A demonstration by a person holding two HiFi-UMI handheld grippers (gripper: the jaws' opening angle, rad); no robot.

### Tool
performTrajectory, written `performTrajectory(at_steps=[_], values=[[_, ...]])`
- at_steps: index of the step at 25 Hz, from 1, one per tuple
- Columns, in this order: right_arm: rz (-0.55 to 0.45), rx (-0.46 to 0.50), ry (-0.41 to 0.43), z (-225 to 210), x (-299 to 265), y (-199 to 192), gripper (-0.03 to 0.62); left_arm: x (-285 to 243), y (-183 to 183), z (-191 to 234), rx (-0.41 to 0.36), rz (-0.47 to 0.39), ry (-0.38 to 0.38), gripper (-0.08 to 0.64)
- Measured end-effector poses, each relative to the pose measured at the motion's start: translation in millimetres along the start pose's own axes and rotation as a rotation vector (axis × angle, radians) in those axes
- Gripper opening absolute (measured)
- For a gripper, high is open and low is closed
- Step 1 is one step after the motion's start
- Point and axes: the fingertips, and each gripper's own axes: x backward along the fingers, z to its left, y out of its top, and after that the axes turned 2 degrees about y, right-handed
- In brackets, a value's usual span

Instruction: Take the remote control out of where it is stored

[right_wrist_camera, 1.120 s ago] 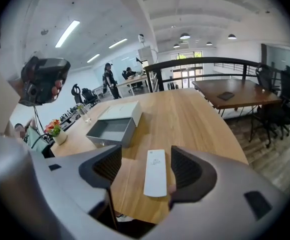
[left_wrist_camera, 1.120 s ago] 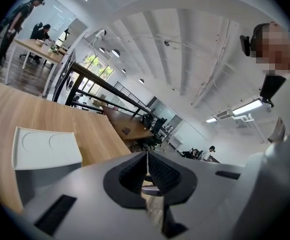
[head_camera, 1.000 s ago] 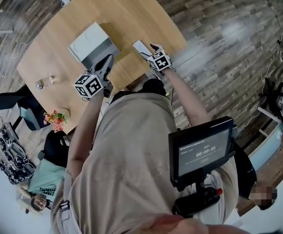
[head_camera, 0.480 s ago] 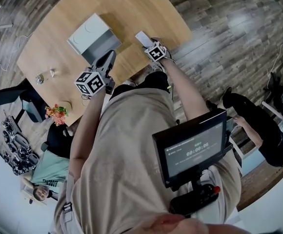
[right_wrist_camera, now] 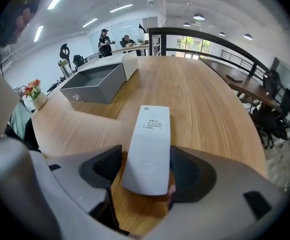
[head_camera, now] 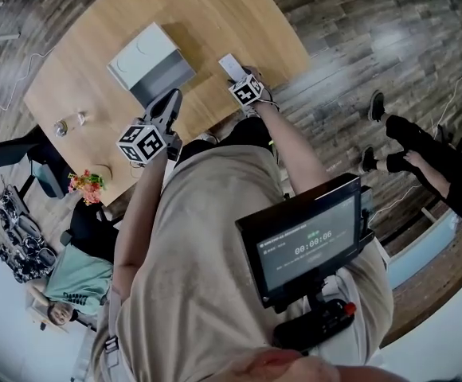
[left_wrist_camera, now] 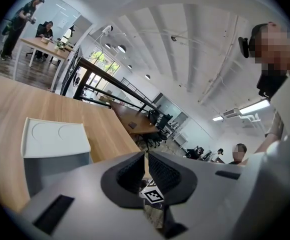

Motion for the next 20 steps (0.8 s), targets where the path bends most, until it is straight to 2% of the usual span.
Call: performTrajectory(at_steps=[4, 9, 14, 18, 20], values=[[0.005, -0.013, -0.014, -1.8, -2.6, 0.5, 0.291, 1.4, -0.1, 2.7, 0.004, -0.009, -0.001, 0.006], [0.033, -0.058, 0.026, -7.4, -2.7, 8.2, 0.275, -5.3, 5.2, 4.8, 0.009, -0.014, -0.003, 0.006], [-0.019, -0.151, 0.048, -5.3, 7.6, 18.7, 0.273, -5.9, 7.1, 4.2, 0.016, -0.03, -0.012, 0.006], [-0.003, -0.298, 0.117, 4.0, 0.8, 1.1, 0.273, -15.1, 4.6, 10.2, 0.021, -0.034, -0.03, 0.006], [-0.056, -0.308, 0.125, 14.7, 6.1, 16.3, 0.273, -6.8, 7.9, 12.8, 0.023, -0.043, -0.025, 0.006]])
